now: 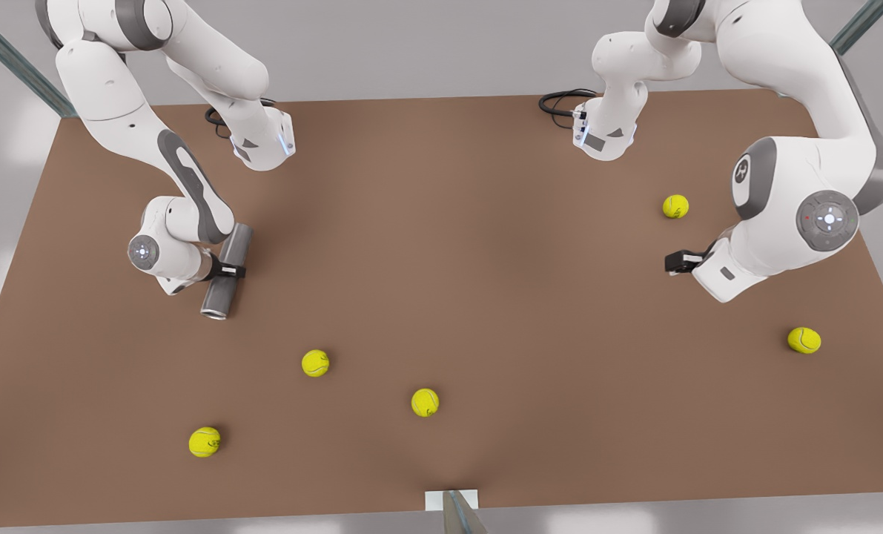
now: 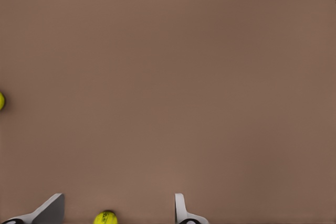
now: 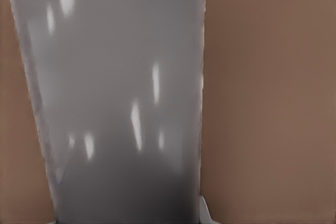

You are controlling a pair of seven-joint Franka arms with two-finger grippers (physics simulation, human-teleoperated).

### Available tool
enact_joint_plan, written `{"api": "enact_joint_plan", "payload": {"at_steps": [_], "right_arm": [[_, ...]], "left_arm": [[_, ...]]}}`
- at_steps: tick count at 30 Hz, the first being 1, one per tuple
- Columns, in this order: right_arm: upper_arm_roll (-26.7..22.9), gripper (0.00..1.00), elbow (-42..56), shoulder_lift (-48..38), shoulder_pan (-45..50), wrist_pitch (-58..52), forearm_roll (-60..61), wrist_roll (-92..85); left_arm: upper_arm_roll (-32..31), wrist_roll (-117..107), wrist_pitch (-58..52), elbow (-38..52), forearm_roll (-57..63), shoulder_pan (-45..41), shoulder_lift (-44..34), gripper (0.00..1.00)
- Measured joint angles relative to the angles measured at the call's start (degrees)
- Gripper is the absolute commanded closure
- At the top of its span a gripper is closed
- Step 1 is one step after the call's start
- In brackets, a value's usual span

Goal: Put the tennis tube upright

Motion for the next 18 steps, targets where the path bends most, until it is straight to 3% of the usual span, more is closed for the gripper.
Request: {"api": "enact_joint_plan", "payload": {"at_steps": [8,18], "right_arm": [[0.8,0.28,1.0,-0.8,0.2,-1.3,0.0,-0.5],[8.7,0.28,8.4,-1.3,3.1,-6.3,-0.3,-0.3]], "left_arm": [[0.0,0.0,-0.1,0.0,0.0,-0.1,0.0,0.0],[0.0,0.0,-0.4,0.0,0.0,0.0,0.0,0.0]]}}
